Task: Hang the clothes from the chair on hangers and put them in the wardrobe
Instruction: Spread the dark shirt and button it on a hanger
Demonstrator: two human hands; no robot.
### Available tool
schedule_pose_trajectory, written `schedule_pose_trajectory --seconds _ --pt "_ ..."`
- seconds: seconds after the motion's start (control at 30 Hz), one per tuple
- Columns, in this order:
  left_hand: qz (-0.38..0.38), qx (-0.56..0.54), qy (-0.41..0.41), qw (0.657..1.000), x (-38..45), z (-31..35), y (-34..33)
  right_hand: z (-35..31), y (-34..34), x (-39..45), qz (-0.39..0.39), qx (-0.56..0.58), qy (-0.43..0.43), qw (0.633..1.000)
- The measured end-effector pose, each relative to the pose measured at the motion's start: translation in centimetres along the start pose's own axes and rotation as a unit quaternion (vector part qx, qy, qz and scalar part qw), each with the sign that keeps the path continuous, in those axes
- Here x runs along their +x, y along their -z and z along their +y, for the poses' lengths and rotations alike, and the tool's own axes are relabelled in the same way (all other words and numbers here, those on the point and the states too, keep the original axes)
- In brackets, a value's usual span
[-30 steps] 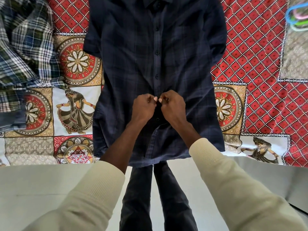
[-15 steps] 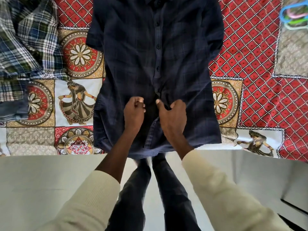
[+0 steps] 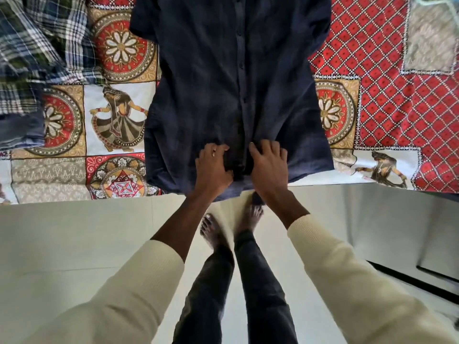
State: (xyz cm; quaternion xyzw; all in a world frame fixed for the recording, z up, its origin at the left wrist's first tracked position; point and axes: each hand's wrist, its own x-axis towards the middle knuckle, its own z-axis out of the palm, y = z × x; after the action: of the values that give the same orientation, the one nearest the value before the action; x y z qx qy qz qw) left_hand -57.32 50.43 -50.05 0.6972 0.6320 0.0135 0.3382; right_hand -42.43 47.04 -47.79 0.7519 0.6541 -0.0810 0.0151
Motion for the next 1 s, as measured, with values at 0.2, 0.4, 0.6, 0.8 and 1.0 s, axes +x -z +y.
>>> schedule_pose_trajectory --seconds 0.2,0.4,0.6,0.8,1.0 --pt "0.087 -0.223 0.07 0.968 2.4 1.3 1.2 -1.1 1.4 1.3 -0.033 -0.004 -0.07 0.997" --pt "0.035 -0.356 0.122 0.926 6.7 2.5 1.2 -2.3 0.6 4.6 -0.005 0.097 -0.05 0.994" --pt "0.029 -0.332 0.14 0.932 6.8 3.6 0.5 -2.1 -0.1 5.3 -0.049 0.165 -0.099 0.98" --pt "0.089 -0.264 0.167 0.946 6.7 4.8 0.1 -1.3 0.3 6.3 -0.076 0.405 -0.248 0.877" --pt "0.066 -0.273 0.19 0.941 6.6 5.2 0.1 -0.7 1.3 7.2 -0.134 0.591 -0.326 0.725"
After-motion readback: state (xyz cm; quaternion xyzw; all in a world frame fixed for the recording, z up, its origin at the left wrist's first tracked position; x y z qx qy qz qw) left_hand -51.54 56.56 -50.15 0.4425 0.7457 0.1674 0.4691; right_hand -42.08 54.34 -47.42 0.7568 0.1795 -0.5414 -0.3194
